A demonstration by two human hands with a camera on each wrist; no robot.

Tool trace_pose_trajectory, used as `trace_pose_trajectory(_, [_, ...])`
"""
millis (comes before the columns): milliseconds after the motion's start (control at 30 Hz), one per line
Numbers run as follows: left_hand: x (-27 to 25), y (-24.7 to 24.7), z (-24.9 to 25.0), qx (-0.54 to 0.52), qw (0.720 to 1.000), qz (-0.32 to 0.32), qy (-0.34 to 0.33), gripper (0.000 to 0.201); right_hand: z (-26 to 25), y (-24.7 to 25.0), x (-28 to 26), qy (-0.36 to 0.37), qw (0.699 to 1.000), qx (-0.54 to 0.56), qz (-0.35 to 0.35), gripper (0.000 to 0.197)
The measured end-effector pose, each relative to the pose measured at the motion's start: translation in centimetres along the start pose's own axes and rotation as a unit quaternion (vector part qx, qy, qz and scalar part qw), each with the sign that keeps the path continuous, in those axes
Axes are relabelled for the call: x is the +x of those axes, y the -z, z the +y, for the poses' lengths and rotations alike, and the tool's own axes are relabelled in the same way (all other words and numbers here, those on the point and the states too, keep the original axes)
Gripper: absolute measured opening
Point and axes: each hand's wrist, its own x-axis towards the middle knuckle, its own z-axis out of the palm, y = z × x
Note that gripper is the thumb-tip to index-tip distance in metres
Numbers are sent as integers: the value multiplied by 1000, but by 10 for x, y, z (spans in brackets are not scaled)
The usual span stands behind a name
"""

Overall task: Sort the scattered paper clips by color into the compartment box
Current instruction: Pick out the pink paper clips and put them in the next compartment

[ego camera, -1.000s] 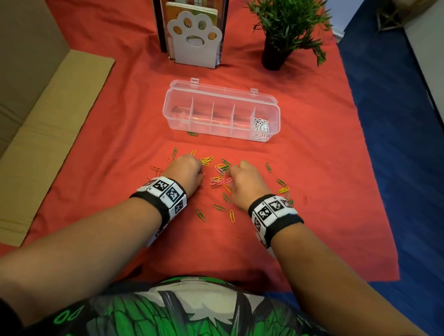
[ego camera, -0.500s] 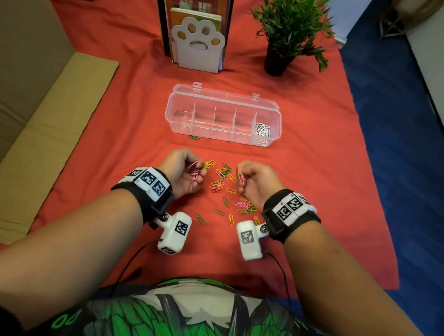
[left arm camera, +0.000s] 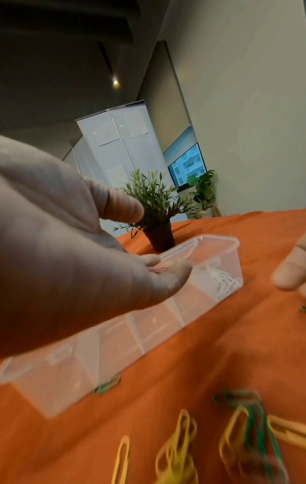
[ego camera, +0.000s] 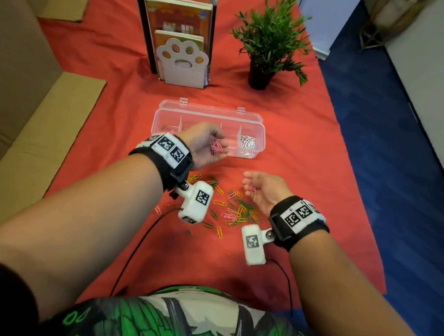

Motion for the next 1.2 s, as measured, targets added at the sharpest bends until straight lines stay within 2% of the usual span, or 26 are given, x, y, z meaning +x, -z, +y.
trace_pose_trajectory(100, [9,-15,13,-15,1000,20,-16,8,-3,8,2,25,995,-92,20,33])
trace_pose_trajectory(167, [16,-20,17,-37,998,29,-34,3,-6,13,1,24,995,-97,14,30])
trace_pose_trajectory(233, [21,-25,19,-42,997,36,-54,12,-10,18,0,7,999,-44,-5,29])
trace_pose_trajectory(300, [20,-27,20,-27,996,48,-67,22,-15,22,-2,-18,997,58,-46,29])
trace_pose_trajectory(400, [19,-24,20,-5,994,65,-88,7,-24,24,-2,-37,980,163,-106,27])
trace_pose_trajectory(467, [20,-17,17,23,990,86,-111,15,-28,21,0,-32,975,185,-117,27])
trace_pose_trajectory(533, [18,-8,11,64,981,108,-146,20,-35,12,3,4,983,157,-92,27])
trace_pose_trajectory(633, [13,15,-6,127,965,155,-170,22,-53,-11,14,98,994,37,-33,33])
trace_pose_trajectory(700, [9,31,-23,189,951,177,-169,15,-66,-28,28,141,989,-43,-2,36])
trace_pose_trajectory(767, [5,46,-43,240,935,197,-174,24,-79,-40,43,151,982,-113,1,31])
trace_pose_trajectory(833, [1,58,-62,295,917,209,-170,20,-86,-48,55,152,956,-252,-5,37])
trace_pose_trajectory(900, [-3,64,-76,351,898,215,-153,9,-88,-52,58,175,905,-388,30,46])
trace_pose_trajectory(967, [-6,65,-87,403,879,211,-139,10,-82,-54,49,209,880,-422,59,41])
trace_pose_trajectory(1033, [-10,62,-93,452,858,204,-132,14,-66,-50,34,221,874,-430,54,28])
trace_pose_trajectory(1067, [-11,61,-94,469,850,200,-130,15,-55,-47,24,217,861,-459,41,24])
trace_pose_trajectory(1200, [-6,54,-100,544,803,196,-141,18,2,-34,-3,188,779,-598,-2,17])
